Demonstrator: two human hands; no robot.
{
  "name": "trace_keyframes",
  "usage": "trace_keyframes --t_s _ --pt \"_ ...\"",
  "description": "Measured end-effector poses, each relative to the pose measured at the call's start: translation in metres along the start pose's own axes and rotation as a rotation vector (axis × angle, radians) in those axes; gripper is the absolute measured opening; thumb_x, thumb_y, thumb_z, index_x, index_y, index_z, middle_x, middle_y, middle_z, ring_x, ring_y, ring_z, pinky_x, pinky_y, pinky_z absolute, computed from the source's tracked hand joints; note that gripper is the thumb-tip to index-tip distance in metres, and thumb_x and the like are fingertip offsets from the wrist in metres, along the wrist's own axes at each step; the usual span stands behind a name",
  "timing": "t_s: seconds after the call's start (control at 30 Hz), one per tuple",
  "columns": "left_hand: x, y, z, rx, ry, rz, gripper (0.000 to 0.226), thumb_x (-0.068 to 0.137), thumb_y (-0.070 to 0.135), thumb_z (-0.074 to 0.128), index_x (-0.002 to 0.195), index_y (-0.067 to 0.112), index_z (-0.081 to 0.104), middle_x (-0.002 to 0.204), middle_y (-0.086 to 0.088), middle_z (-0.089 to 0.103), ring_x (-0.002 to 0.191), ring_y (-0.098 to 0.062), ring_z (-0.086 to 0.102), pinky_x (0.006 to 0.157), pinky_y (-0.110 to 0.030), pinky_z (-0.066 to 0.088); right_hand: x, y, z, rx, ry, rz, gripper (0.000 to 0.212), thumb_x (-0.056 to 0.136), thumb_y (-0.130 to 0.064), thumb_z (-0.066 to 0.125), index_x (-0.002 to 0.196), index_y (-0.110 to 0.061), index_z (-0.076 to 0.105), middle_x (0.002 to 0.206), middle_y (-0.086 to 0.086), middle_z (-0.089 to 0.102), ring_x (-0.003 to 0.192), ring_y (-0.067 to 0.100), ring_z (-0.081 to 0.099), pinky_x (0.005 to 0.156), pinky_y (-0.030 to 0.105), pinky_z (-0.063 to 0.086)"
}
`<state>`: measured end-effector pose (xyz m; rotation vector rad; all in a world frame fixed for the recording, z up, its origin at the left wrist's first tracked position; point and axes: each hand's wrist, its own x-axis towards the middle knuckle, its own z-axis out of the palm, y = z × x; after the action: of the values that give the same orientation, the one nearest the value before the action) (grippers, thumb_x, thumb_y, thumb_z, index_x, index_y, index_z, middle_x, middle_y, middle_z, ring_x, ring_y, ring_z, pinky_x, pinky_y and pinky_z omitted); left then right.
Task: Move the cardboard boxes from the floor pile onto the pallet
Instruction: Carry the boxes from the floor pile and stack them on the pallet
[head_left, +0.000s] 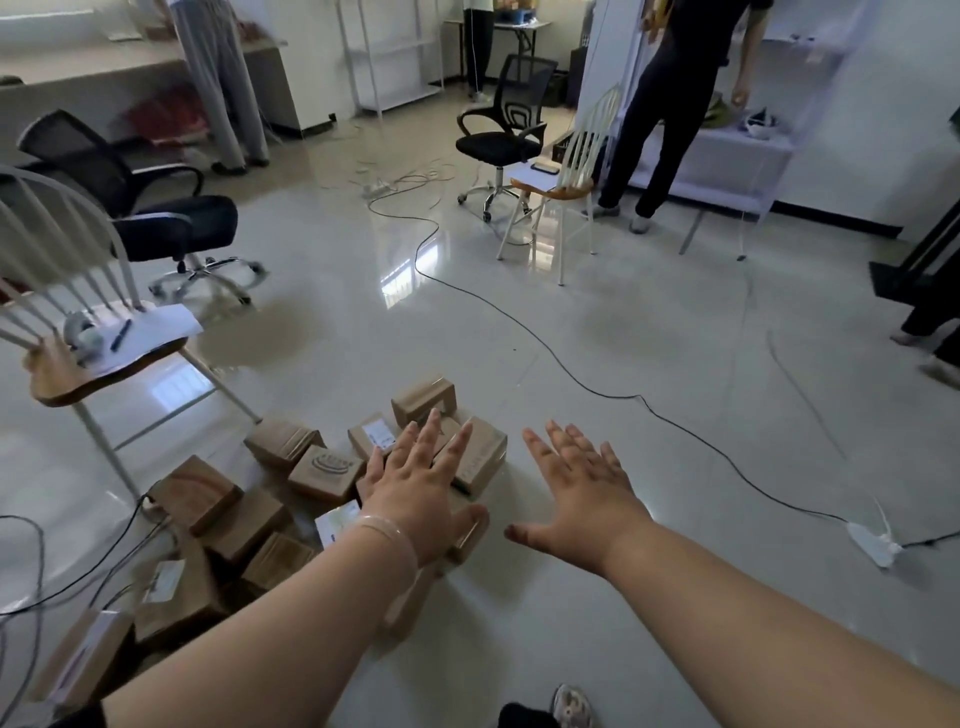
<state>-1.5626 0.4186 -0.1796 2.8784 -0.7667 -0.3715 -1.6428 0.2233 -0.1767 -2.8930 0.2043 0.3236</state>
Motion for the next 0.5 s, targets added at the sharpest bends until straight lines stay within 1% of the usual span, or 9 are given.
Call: trace_keyframes --t_s 0.17,0.27,0.37,0.5 --pt "0.051 0.041 -0.002 -0.005 -0.043 -0.084 0.088 0.089 0.070 0.040 0.148 0.048 -0.020 0.158 0.009 -0.031 0.148 -0.017 -0.021 0.116 -0.044 -0.013 0.047 0.061 -0.024 -0.042 -0.032 -0.067 0.106 0.081 -0.081 0.043 0.152 -0.036 -0.020 0.163 -0.003 -0.022 0.148 0.016 -0.024 0.117 0.041 -0.016" --pt "0.079 0.058 -0.006 -0.023 -0.039 -0.123 0.087 0.089 0.070 0.039 0.148 0.047 -0.020 0.157 0.009 -0.031 0.147 -0.017 -0.022 0.116 -0.044 -0.014 0.078 0.089 -0.035 -0.057 -0.051 -0.090 0.106 0.081 -0.081 0.043 0.153 -0.035 -0.020 0.164 -0.003 -0.022 0.149 0.016 -0.023 0.118 0.042 -0.015" --pt "0.101 0.063 -0.005 -0.031 -0.041 -0.150 0.087 0.088 0.071 0.039 0.148 0.048 -0.020 0.158 0.009 -0.029 0.148 -0.017 -0.021 0.116 -0.044 -0.014 0.108 0.102 -0.039 -0.023 -0.070 -0.088 0.106 0.081 -0.080 0.046 0.154 -0.035 -0.017 0.164 -0.003 -0.020 0.149 0.016 -0.022 0.119 0.043 -0.014" --pt "0.123 0.049 -0.001 -0.042 -0.085 -0.215 0.089 0.087 0.071 0.042 0.148 0.048 -0.018 0.160 0.007 -0.025 0.149 -0.019 -0.018 0.118 -0.047 -0.011 0.140 0.102 -0.029 0.022 -0.119 -0.089 0.105 0.081 -0.079 0.047 0.154 -0.035 -0.016 0.164 -0.003 -0.020 0.149 0.017 -0.021 0.119 0.043 -0.013"
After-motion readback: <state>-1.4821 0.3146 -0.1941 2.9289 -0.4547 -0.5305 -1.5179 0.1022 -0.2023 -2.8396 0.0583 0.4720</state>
